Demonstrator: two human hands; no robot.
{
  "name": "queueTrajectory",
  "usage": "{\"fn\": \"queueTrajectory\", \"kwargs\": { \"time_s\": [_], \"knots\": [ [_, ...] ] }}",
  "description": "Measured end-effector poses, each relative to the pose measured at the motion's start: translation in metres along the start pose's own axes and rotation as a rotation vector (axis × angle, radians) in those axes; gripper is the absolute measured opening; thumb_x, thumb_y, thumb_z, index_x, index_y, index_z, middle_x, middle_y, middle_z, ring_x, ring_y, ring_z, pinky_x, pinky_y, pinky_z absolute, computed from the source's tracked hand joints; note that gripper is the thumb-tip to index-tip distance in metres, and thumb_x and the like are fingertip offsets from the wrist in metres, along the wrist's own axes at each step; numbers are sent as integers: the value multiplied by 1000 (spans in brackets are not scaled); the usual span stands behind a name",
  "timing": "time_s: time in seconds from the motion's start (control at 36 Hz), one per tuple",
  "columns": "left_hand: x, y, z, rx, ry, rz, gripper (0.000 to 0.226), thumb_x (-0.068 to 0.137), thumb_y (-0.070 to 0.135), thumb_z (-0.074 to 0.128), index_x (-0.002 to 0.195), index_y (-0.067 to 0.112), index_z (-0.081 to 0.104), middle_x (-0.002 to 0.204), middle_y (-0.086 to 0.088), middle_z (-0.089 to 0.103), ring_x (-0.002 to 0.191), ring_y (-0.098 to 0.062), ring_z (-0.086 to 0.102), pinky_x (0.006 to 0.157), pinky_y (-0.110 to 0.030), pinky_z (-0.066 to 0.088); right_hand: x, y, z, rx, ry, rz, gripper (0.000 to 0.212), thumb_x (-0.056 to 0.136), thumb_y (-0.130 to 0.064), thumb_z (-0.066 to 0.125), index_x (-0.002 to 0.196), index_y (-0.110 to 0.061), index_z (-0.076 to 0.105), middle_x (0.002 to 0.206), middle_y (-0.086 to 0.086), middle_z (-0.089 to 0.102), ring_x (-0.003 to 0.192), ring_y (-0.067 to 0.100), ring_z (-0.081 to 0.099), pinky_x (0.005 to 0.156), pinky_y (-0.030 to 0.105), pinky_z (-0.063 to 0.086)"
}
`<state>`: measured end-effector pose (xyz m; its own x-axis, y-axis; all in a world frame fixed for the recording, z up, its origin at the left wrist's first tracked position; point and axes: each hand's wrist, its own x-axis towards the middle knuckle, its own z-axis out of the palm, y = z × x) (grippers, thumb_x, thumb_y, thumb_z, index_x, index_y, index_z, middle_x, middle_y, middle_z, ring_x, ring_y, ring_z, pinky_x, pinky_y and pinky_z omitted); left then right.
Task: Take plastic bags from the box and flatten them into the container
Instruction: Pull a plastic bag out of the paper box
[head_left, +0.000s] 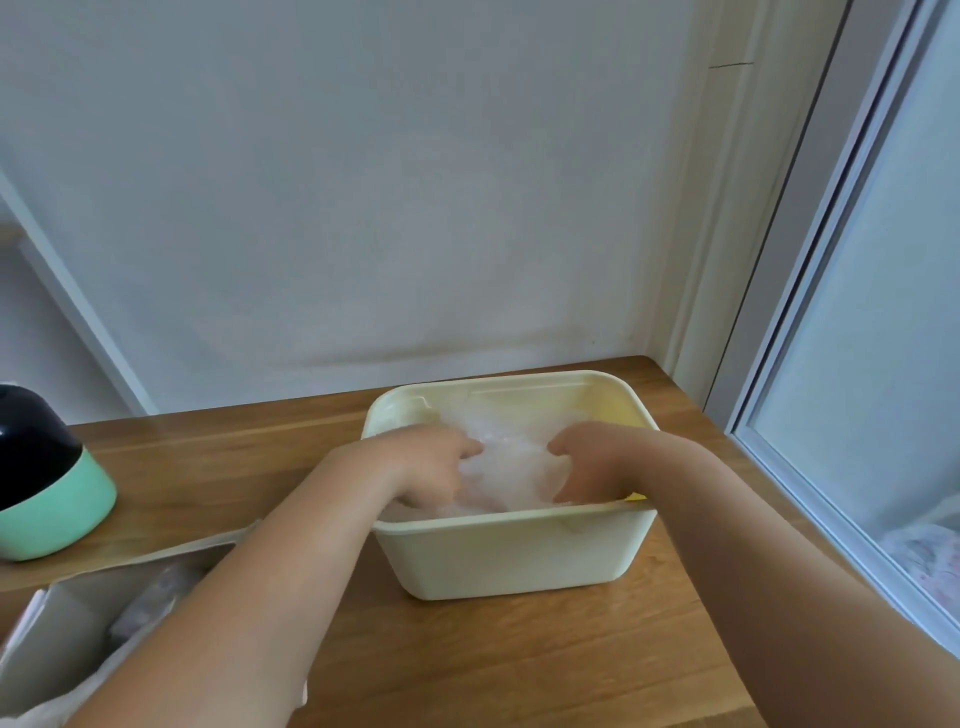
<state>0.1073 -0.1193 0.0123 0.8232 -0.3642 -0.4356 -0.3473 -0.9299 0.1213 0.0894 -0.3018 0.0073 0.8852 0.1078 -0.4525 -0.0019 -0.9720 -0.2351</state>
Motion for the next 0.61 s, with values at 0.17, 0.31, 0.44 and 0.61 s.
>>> {"fn": "queueTrajectory", "kwargs": {
  "time_s": [0.17, 0.31, 0.44, 0.61],
  "knots": [
    [-38, -11, -9, -261, 500, 39, 43, 84, 56, 62, 121, 34, 62, 134, 16, 53, 126, -8, 47, 98, -25, 37, -32, -10, -17, 94, 361, -86, 60, 91, -37, 57, 144, -18, 37, 146, -2, 42, 133, 17, 40, 107, 28, 32],
    [-73, -20, -2, -421, 678, 89, 11, 89, 46, 61, 96, 40, 66, 106, 21, 64, 99, 2, 56, 79, -16, 40, -57, -37, -6, 288, 651, -199, 37, 91, -35, 55, 126, -23, 56, 105, -10, 61, 104, 12, 58, 86, 23, 44],
    [-121, -49, 19, -551, 804, 31, 9, 91, 32, 63, 87, 39, 68, 86, 28, 64, 83, 15, 57, 69, -3, 39, -76, -85, 22, 574, 748, -388, 15, 90, -28, 56, 104, -27, 64, 77, -18, 60, 70, 3, 58, 58, 16, 43],
    [-170, -91, 47, -449, 713, -168, 14, 93, 30, 61, 105, 36, 65, 96, 27, 60, 87, 12, 53, 70, -6, 37, -71, -143, 64, 651, 568, -533, 16, 90, -27, 57, 102, -20, 65, 79, -17, 58, 73, 1, 56, 61, 8, 41]
  ]
}}
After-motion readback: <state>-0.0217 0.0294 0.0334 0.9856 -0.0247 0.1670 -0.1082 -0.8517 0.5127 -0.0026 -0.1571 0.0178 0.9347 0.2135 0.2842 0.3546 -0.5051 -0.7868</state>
